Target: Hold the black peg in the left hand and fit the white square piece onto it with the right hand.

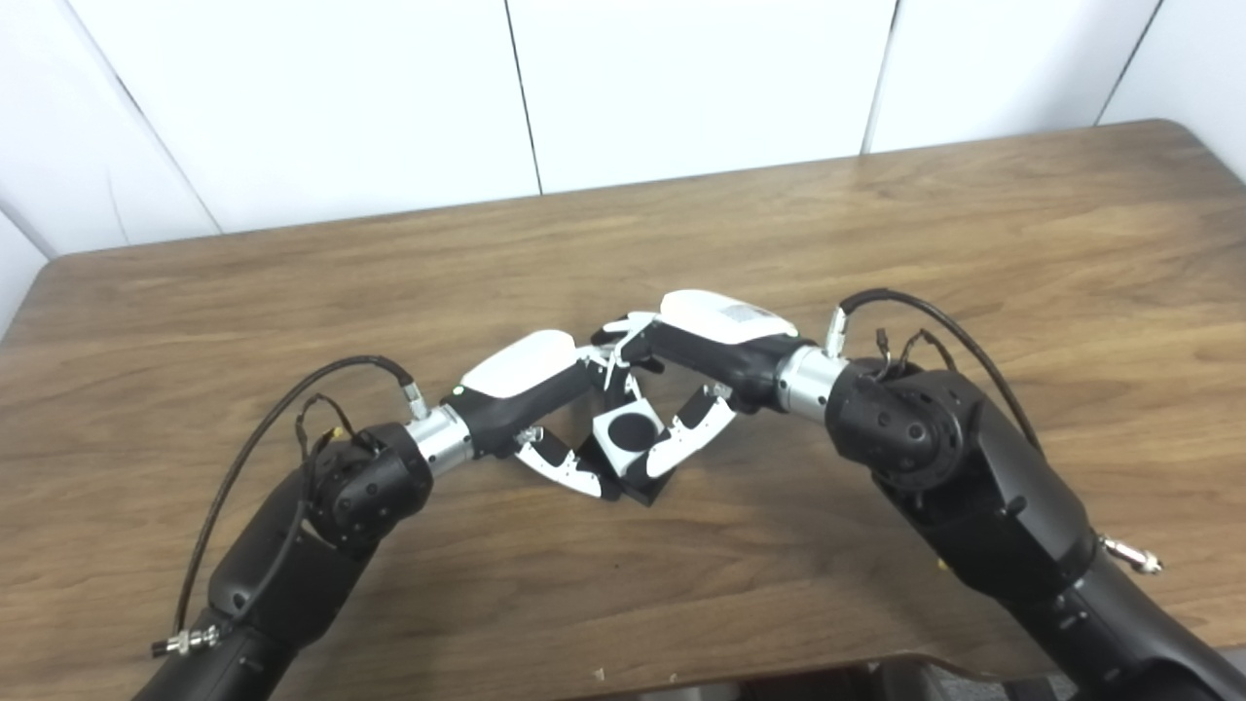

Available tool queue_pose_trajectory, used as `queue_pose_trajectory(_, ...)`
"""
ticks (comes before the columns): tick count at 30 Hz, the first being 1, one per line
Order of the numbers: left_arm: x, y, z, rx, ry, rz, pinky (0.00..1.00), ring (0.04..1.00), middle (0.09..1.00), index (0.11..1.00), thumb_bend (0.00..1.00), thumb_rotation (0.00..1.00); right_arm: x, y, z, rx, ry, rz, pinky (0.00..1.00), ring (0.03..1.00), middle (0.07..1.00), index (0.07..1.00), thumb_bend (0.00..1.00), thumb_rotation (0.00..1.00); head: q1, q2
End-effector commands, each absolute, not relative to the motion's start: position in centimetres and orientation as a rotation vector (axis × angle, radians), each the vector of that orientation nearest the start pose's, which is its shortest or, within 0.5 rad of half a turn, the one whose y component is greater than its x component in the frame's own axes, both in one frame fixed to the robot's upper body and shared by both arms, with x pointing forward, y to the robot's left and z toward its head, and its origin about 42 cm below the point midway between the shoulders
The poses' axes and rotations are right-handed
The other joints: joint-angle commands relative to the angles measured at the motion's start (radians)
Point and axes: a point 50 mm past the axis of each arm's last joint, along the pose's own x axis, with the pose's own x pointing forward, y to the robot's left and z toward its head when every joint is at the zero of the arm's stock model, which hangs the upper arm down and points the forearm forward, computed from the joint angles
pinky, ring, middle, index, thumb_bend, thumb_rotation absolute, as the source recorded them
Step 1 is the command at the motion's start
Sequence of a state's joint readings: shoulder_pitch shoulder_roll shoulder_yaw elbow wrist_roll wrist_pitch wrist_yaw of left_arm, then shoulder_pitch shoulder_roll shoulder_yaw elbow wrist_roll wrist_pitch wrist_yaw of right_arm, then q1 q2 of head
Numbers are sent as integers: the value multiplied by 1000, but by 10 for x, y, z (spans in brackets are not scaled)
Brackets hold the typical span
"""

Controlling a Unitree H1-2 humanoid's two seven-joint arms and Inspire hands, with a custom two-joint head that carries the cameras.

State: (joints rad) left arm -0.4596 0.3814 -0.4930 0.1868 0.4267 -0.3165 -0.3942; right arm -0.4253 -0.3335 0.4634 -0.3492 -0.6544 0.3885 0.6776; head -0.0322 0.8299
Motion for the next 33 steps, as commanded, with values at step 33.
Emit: queue_pose_trajectory(33,381,192,150,1078,-286,-962,840,924,900,493,520,78,350,-192,276,-1009,-184,529,869,938,950,892,912,378,-3,4)
